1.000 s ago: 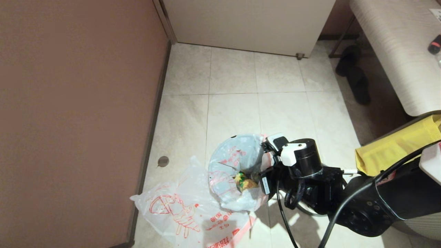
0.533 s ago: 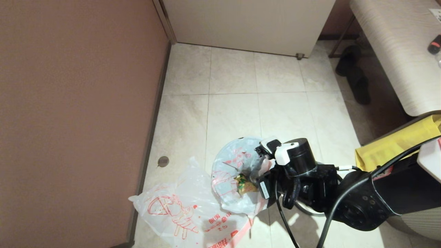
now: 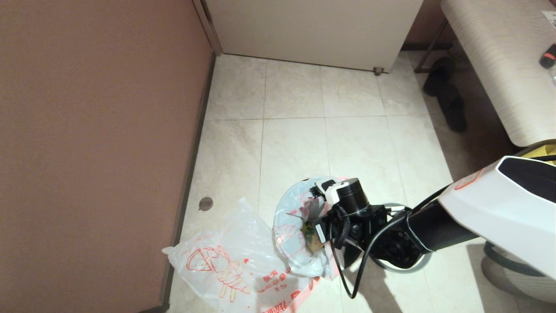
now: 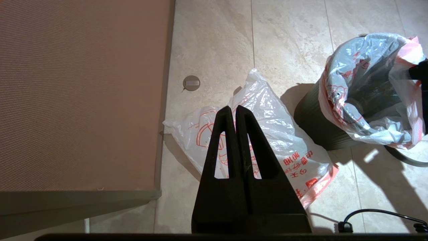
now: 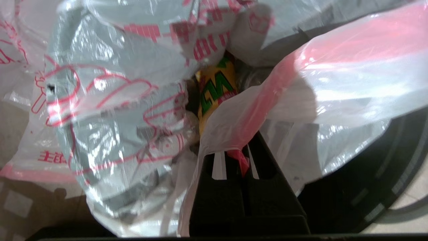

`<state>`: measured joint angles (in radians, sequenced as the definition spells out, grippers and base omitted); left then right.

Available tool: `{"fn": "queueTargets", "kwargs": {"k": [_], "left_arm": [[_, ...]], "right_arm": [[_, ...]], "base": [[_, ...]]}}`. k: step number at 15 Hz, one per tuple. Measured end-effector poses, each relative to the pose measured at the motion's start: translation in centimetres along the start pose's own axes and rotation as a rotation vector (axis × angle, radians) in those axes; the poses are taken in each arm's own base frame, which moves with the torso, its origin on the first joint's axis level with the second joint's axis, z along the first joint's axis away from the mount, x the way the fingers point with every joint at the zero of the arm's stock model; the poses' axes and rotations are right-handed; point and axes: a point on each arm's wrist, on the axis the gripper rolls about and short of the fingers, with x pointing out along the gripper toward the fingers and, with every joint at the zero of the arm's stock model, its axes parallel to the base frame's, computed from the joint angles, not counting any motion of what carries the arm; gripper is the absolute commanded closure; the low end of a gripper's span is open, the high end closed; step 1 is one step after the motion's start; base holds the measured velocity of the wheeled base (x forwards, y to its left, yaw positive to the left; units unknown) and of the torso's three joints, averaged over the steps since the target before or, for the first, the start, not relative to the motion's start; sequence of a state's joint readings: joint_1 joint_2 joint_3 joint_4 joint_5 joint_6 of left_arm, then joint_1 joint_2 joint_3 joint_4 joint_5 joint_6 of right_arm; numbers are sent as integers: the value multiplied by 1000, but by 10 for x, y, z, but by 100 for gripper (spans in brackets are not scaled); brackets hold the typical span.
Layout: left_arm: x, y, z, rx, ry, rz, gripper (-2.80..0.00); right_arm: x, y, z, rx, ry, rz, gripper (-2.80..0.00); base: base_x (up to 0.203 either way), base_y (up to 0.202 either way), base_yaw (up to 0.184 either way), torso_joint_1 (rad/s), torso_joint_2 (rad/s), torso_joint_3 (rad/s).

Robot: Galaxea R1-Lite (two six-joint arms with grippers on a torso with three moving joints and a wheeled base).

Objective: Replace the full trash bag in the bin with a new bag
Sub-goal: Place the trash bag on the floor

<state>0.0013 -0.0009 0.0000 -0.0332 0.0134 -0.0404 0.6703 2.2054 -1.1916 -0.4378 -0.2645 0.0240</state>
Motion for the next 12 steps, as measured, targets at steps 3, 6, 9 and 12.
{"fn": "queueTargets", "kwargs": {"k": [3, 6, 9, 12], "left_arm": [[0, 0, 0, 0, 0, 0, 0], [0, 0, 0, 0, 0, 0, 0], [0, 0, 0, 0, 0, 0, 0], [0, 0, 0, 0, 0, 0, 0]], "right_arm": [[1, 25, 5, -33, 11, 45, 0], [-23, 31, 22, -12, -13, 70, 0], [-61, 23, 43, 53, -22, 78, 0], [-95, 13, 56, 121, 8, 82, 0]], "base": [[0, 0, 0, 0, 0, 0], [0, 0, 0, 0, 0, 0], [0, 0, 0, 0, 0, 0], [0, 0, 0, 0, 0, 0]]}}
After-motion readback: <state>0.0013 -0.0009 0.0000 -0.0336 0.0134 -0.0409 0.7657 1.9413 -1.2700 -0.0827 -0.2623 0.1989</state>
